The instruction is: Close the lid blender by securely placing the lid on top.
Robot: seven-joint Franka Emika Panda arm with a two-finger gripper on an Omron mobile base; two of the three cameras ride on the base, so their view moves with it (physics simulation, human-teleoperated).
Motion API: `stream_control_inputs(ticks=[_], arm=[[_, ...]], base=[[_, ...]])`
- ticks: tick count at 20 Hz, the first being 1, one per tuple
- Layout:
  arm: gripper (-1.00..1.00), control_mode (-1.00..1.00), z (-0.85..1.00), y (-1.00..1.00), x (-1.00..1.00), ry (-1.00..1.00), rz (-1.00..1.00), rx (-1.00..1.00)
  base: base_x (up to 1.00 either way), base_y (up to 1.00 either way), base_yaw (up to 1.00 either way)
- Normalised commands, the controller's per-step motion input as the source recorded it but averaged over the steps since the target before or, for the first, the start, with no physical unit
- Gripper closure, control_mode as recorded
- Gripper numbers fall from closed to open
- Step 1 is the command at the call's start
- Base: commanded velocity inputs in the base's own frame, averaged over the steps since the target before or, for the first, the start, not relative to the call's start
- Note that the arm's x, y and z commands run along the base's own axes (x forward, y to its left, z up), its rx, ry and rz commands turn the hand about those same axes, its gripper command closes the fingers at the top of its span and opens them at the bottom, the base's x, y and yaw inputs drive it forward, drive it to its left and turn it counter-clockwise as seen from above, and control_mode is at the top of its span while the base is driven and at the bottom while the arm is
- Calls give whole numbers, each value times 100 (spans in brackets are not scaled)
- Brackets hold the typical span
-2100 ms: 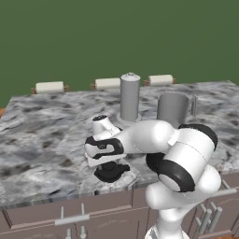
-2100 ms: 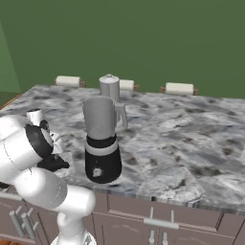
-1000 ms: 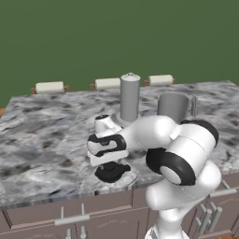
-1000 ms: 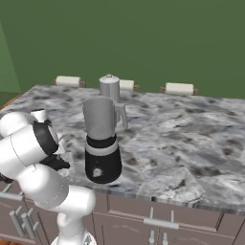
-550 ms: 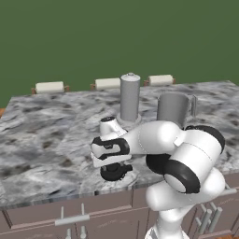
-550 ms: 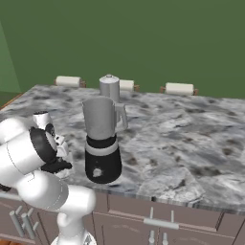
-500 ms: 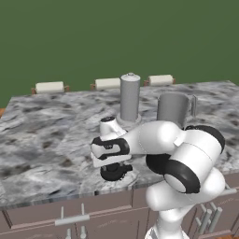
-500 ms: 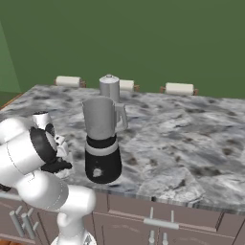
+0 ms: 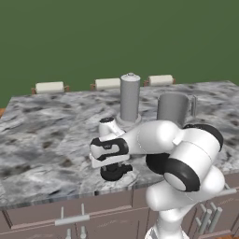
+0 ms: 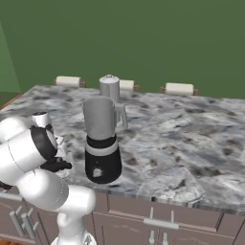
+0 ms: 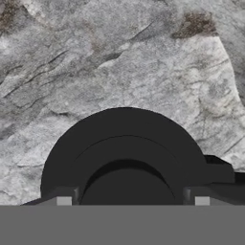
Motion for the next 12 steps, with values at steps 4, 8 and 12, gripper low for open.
stream_control_inputs(ticks=[4,8,12], arm=[[100,-100,-41,0,0,0,0,0],[100,-100,-44,0,-3,0,0,2],[100,-100,-13,-11,-6,-2,-2,9]], base=[[0,0,0],[0,0,0],[0,0,0]])
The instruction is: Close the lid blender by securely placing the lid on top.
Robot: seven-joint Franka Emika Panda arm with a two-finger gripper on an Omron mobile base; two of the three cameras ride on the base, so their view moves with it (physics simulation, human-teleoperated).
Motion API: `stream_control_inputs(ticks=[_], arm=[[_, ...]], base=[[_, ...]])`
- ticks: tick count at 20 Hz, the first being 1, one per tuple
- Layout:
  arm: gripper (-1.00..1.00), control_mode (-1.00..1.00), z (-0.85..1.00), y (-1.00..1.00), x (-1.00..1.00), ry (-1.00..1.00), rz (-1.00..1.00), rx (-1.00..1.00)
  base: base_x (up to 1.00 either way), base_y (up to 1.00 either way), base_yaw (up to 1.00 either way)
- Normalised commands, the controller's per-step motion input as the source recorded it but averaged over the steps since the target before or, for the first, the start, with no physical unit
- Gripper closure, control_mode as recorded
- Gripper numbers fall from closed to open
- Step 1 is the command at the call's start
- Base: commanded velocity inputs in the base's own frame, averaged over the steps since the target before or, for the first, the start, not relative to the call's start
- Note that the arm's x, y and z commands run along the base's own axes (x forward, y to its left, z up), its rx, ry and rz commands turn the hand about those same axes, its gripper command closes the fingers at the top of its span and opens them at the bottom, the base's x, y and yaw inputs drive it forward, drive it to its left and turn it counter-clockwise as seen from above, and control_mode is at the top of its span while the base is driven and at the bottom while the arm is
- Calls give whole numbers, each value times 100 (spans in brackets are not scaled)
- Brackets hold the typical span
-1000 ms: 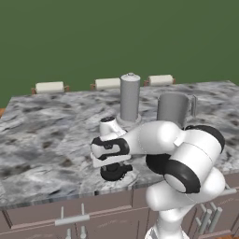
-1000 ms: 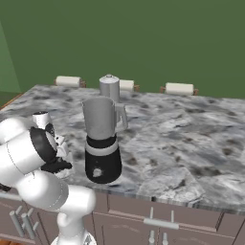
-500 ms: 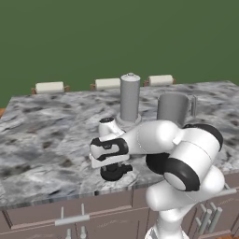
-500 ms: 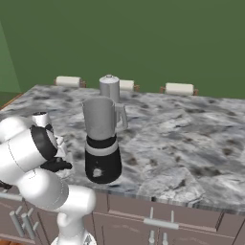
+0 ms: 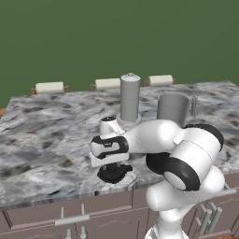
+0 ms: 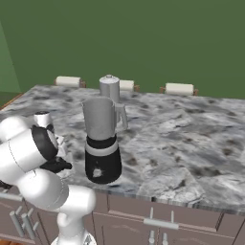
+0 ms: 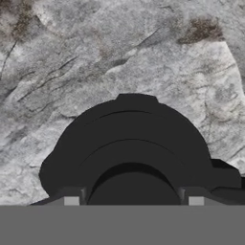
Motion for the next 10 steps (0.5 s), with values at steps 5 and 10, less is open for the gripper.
stream_control_inputs(ticks=[5,10], arm=[[100,-100,15,-9,-3,-3,-3,5],[100,-100,56,-3,0,-1,-4,0]], base=[[0,0,0],[0,0,0]])
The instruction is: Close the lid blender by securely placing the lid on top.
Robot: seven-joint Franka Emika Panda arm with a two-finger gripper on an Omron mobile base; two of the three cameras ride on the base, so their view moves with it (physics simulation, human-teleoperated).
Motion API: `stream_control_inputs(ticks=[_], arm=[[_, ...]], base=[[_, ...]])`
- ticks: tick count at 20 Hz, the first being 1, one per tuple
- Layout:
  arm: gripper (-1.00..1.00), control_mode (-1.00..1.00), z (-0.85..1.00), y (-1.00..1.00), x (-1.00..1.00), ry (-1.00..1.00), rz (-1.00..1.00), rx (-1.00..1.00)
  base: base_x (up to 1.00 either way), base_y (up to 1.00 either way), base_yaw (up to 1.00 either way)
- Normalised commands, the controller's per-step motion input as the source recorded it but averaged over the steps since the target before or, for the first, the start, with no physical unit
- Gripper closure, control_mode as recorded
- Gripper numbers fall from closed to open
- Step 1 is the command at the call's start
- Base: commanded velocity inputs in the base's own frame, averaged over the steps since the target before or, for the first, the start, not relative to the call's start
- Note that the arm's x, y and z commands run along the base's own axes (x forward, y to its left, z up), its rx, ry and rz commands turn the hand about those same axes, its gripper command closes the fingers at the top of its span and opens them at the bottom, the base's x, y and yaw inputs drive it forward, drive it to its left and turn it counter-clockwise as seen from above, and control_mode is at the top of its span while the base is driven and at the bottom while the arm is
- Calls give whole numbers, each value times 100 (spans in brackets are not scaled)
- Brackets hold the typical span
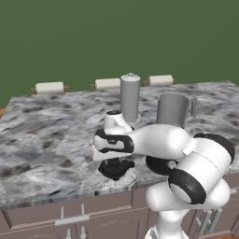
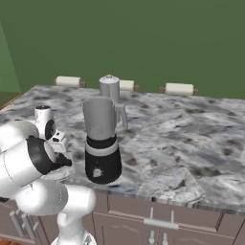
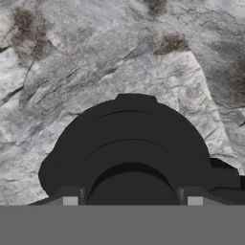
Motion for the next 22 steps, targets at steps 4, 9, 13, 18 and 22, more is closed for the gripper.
stream_control_inputs(ticks=[4,9,13,18,22], arm=[[100,-100,90,0,0,-3,-5,0],[100,-100,100,0,0,0,-5,-3],[100,-100,92,0,0,-5,-1,-5],[100,-100,78,0,-6,-10,0,-7],[100,-100,74,0,-15,-9,0,-7]], base=[[0,0,0],[0,0,0],[0,0,0],[0,0,0],[0,0,0]])
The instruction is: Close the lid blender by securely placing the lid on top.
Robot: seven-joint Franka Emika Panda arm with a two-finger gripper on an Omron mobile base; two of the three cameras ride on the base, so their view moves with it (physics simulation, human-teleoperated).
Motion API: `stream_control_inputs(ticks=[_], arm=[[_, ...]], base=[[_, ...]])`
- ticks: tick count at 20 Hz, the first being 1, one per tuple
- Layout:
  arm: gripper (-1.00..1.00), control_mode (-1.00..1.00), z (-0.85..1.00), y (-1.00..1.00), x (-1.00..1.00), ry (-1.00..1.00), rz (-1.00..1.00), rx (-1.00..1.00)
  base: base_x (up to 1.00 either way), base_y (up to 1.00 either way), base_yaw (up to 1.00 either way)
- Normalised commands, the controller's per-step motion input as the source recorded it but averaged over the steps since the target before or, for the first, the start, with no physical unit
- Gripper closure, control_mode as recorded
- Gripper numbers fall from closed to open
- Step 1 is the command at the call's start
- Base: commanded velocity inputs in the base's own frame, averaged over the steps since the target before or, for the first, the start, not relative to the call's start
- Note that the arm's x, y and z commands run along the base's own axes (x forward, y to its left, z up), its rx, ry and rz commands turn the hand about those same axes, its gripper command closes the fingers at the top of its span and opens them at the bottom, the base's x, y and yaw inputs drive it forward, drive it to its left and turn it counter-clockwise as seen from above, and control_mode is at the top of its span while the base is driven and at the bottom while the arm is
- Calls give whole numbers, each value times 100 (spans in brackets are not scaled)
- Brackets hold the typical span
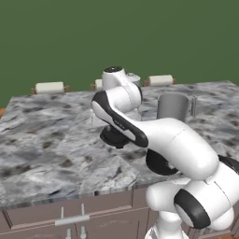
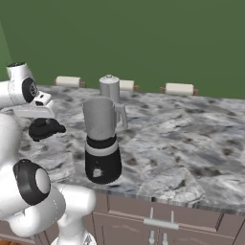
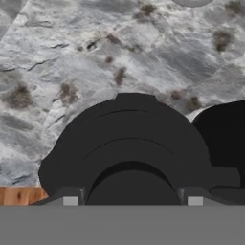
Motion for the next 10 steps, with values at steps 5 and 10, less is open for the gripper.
stream_control_inputs(ticks=[5,10], arm=[[100,-100,78,-3,-14,-7,0,-6],[100,-100,88,-22,-3,-9,0,-6]], base=[[0,0,0],[0,0,0]])
